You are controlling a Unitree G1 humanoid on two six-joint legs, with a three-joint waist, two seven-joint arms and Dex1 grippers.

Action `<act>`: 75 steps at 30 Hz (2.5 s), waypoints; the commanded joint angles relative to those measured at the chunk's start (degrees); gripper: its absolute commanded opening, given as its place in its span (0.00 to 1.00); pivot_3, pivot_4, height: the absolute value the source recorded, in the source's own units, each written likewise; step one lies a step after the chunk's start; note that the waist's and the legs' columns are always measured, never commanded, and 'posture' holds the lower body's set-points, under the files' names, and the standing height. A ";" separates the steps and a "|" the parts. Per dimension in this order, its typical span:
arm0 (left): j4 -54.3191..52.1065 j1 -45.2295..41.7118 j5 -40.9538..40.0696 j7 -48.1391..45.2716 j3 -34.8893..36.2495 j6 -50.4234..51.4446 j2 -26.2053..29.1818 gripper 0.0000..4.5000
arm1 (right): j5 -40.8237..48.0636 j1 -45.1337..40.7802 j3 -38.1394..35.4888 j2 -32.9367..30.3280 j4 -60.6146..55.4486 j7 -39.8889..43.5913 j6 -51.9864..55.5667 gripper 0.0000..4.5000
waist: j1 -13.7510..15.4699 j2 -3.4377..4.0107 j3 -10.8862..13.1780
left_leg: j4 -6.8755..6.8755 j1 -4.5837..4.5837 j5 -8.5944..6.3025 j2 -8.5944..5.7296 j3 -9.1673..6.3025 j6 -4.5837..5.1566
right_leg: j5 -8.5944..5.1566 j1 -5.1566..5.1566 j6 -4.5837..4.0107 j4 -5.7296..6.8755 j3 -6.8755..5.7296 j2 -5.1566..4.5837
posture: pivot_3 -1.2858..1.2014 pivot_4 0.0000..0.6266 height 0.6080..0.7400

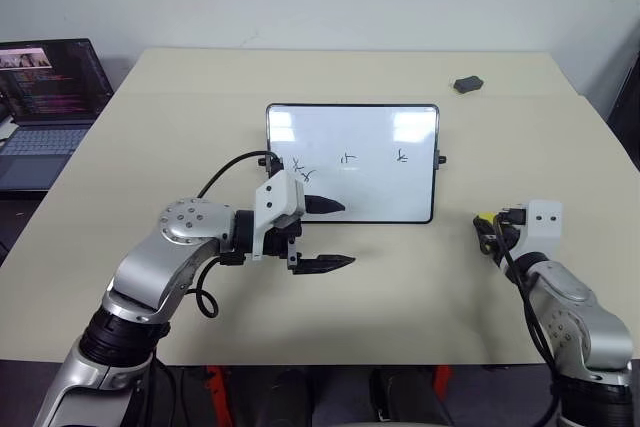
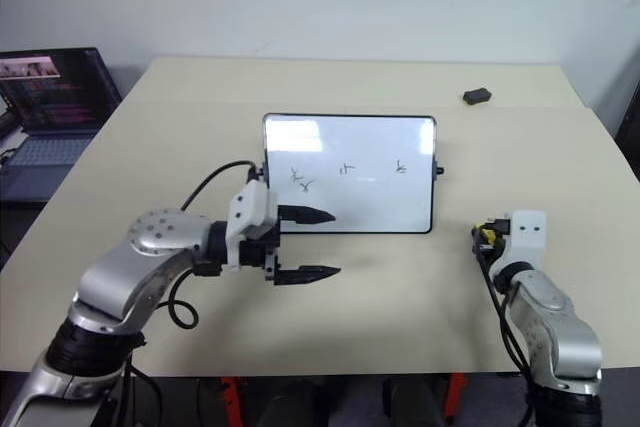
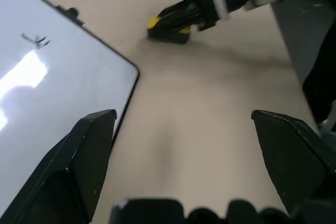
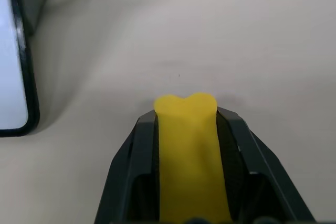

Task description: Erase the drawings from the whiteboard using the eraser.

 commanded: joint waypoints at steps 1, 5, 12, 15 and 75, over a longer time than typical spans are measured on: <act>0.02 -1.81 0.93 3.00 1.59 -0.06 -1.40 1.00 | -1.19 0.48 2.46 -0.92 -5.30 4.26 -6.71 0.25 | -0.04 0.00 0.00 | 0.02 0.00 0.00 0.01 0.00 0.00 | 0.00 0.00 0.00 0.01 -0.01 0.00 | 0.52 0.24 1.00; 0.61 -2.45 1.67 5.44 1.46 0.40 -2.68 1.00 | -1.23 -0.93 5.71 0.05 -7.13 7.04 -11.17 0.25 | -0.02 -0.01 0.00 | 0.01 0.01 0.00 0.04 -0.03 0.00 | 0.00 0.01 0.00 0.03 -0.03 0.02 | 0.52 0.24 1.00; 2.43 -3.63 4.19 9.10 0.33 0.96 -4.26 1.00 | -8.49 -10.21 13.36 2.71 0.94 7.04 -19.08 0.25 | 0.03 -0.01 0.00 | 0.06 0.02 0.01 0.01 -0.05 -0.01 | 0.01 0.01 0.00 0.06 -0.05 0.00 | 0.52 0.24 1.00; 2.91 -4.30 5.45 10.69 0.35 0.51 -5.18 1.00 | -11.68 -15.34 14.10 5.58 7.52 4.53 -24.12 0.25 | 0.03 -0.01 0.01 | 0.07 0.04 0.01 -0.01 -0.01 -0.01 | 0.02 0.02 -0.01 0.06 -0.02 -0.01 | 0.52 0.24 1.00; -0.97 -2.90 5.47 11.57 2.05 2.71 -4.97 1.00 | -16.88 -21.83 14.25 15.70 22.02 1.87 -24.70 0.25 | 0.01 -0.05 -0.07 | 0.06 0.11 0.03 0.02 0.01 -0.02 | 0.16 0.05 -0.06 0.05 -0.01 -0.09 | 0.52 0.24 1.00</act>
